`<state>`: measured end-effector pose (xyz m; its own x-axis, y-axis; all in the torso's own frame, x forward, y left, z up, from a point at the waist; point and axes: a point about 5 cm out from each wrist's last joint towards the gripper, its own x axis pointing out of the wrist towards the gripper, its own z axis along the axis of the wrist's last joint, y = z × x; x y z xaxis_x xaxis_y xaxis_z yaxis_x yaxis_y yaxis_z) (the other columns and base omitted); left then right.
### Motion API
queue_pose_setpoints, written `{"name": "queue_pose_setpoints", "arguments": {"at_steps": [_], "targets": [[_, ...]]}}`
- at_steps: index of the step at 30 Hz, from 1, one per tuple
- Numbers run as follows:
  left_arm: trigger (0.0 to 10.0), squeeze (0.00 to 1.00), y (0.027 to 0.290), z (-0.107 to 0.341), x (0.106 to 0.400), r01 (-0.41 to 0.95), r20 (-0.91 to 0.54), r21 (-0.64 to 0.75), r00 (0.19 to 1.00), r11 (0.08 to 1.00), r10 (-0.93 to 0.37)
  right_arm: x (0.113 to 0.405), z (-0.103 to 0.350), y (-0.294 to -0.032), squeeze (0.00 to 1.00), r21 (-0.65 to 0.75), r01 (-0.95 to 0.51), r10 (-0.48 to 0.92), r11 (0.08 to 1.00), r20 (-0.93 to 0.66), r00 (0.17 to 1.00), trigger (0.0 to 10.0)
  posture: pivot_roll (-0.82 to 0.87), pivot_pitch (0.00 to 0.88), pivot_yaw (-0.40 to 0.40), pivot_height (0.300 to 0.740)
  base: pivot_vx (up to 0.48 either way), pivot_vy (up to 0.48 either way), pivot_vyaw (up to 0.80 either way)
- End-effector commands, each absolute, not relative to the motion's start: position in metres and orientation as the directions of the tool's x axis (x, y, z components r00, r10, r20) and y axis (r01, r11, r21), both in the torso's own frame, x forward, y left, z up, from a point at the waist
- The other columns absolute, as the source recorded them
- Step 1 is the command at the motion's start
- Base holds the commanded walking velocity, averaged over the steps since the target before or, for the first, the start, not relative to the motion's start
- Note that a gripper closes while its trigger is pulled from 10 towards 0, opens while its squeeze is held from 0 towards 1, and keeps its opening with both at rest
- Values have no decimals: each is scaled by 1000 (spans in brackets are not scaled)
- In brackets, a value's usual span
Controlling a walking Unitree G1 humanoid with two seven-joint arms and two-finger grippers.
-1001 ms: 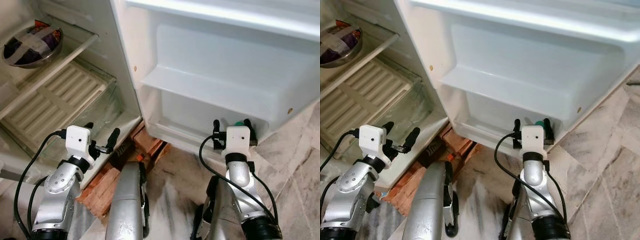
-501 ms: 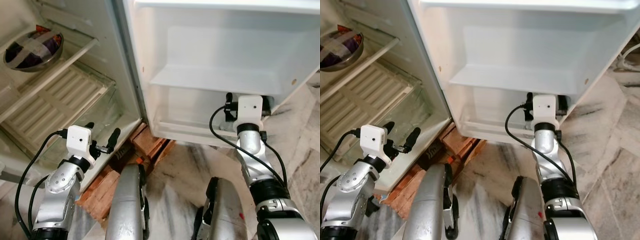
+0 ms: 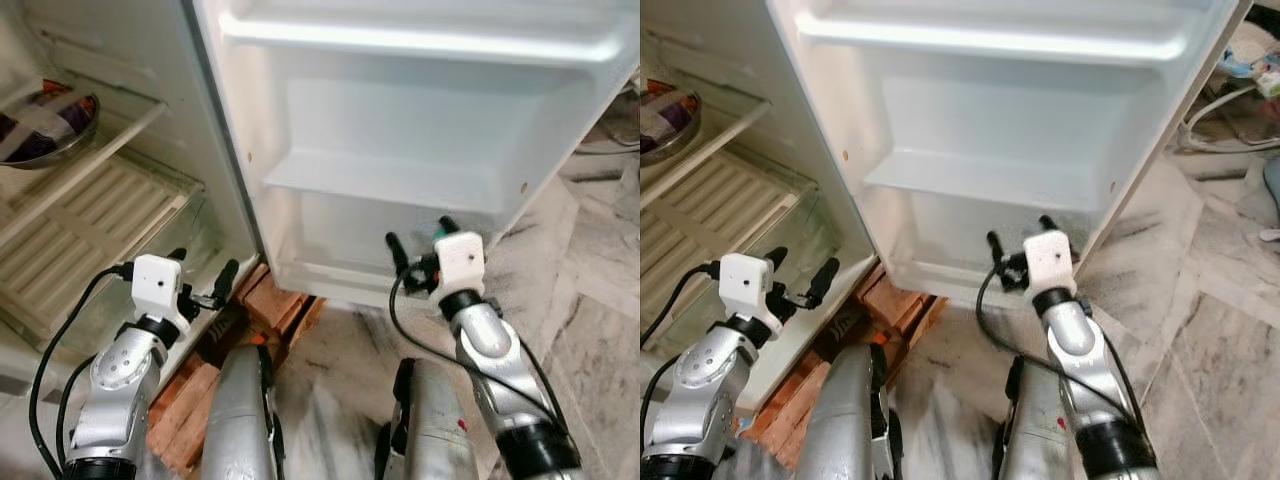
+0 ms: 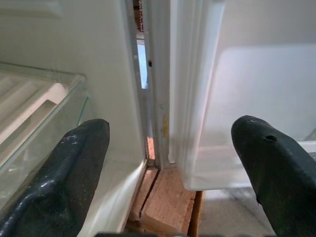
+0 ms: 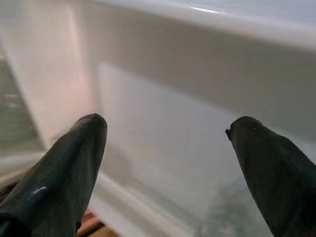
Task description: Restocking fridge
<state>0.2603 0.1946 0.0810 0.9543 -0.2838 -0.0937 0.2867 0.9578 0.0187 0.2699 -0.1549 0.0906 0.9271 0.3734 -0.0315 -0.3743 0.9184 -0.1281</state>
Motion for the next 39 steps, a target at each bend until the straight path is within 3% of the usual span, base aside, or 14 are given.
{"name": "queue_pose_setpoints", "arguments": {"at_steps": [1, 3, 4, 7, 8, 12, 17, 25, 32, 39], "targets": [[10000, 0, 194, 79, 262, 295, -99, 26, 952, 955, -291, 264, 99, -151, 0, -79, -479, 479, 874, -13, 878, 10000, 77, 64, 46, 581, 0, 0, 0], [10000, 0, 193, 80, 264, 294, -93, 21, 952, 956, -291, 261, 105, -150, 0, -60, -545, 547, 836, 5, 837, 10000, 70, 60, 51, 581, 0, 0, 0], [10000, 0, 194, 81, 266, 282, -90, 25, 956, 959, -279, 265, 125, -156, 0, -57, -535, 537, 843, 111, 836, 10000, 62, 54, 55, 581, 0, 0, 0], [10000, 0, 195, 81, 267, 276, -89, 30, 958, 961, -272, 268, 134, -160, 0, -60, -504, 507, 862, 156, 848, 10000, 62, 54, 55, 581, 0, 0, 0], [10000, 0, 197, 80, 268, 243, -107, 38, 965, 969, -238, 273, 141, -174, 0, -98, -377, 390, 921, 197, 900, 10000, 50, 46, 56, 581, 0, 0, 0], [10000, 0, 197, 79, 269, 207, -126, 49, 972, 977, -200, 271, 135, -184, 0, -96, -252, 266, 963, 185, 946, 10000, 50, 37, 57, 581, 0, 0, 0], [10000, 0, 195, 73, 265, 207, -137, 46, 970, 977, -199, 260, 124, -165, 0, -25, -222, 224, 975, 131, 966, 10000, 49, 14, 63, 581, 0, 0, 0], [10000, 0, 195, 72, 266, 213, -151, 64, 968, 975, -201, 257, 128, -140, 0, 36, -243, 232, 969, 191, 954, 10000, 71, 0, 42, 591, 0, 0, 0], [10000, 0, 197, 75, 271, 177, -124, 51, 978, 983, -169, 271, 125, -150, 0, 81, -159, 147, 984, 138, 980, 10000, 77, 0, 31, 626, 0, 0, 0], [10000, 0, 197, 75, 273, 198, -130, 71, 974, 978, -188, 285, 139, -153, 0, 48, -205, 196, 978, 150, 969, 10000, 57, 0, 46, 661, 0, 0, 0]]}}
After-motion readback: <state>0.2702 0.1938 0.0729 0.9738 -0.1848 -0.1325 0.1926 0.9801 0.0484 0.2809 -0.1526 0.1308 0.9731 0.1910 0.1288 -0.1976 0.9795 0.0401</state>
